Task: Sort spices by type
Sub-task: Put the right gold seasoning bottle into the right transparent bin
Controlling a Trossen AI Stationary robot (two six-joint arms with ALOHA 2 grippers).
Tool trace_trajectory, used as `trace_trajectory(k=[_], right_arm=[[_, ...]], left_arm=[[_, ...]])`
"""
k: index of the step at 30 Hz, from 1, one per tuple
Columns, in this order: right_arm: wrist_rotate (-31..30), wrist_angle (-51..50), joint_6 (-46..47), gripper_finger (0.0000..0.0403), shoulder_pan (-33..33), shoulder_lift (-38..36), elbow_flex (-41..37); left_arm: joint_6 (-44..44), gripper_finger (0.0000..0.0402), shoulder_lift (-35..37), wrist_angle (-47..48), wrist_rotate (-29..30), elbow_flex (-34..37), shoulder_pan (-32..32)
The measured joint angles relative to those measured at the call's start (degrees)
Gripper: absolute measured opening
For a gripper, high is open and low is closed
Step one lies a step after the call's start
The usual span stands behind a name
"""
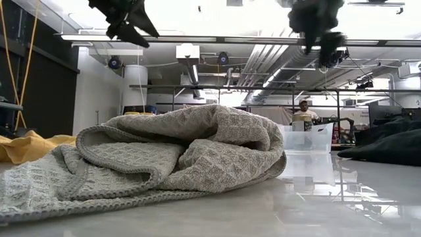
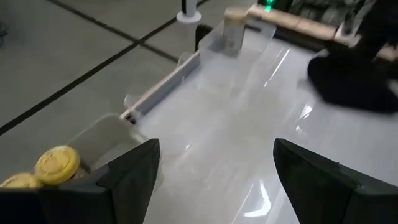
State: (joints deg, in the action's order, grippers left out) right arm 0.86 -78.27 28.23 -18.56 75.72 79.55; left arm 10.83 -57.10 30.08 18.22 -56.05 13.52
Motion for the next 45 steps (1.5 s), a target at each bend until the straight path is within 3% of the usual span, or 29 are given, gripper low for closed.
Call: trace_trajectory(k=[8,11,15,25,45], right_arm=[[20.9,-2.7,33.7,0.0346,33.3,-7.7,-13.7],[24.6,-2.7,43.8,0.0346,43.0,-7.4,-15.8],[26.9,-2.6,53.1,0.0346,50.5,-5.5,-17.2],[36.5,7.0,54.0,0.0346,58.6,3.5,-18.6],[39.9,14.3,46.7,0.0346,63.4,16.1,-18.6]], left_arm=[[-3.5,0.0300,0.0,-8.0,-4.0,0.0,0.0],[-3.6,0.0300,0.0,-7.9,-4.0,0.0,0.0],[-3.6,0.0300,0.0,-7.4,-4.0,0.0,0.0],[-3.4,0.0300,0.0,-7.4,-4.2,0.0,0.0],[-1.4,0.0300,0.0,-7.3,-4.2,0.0,0.0]])
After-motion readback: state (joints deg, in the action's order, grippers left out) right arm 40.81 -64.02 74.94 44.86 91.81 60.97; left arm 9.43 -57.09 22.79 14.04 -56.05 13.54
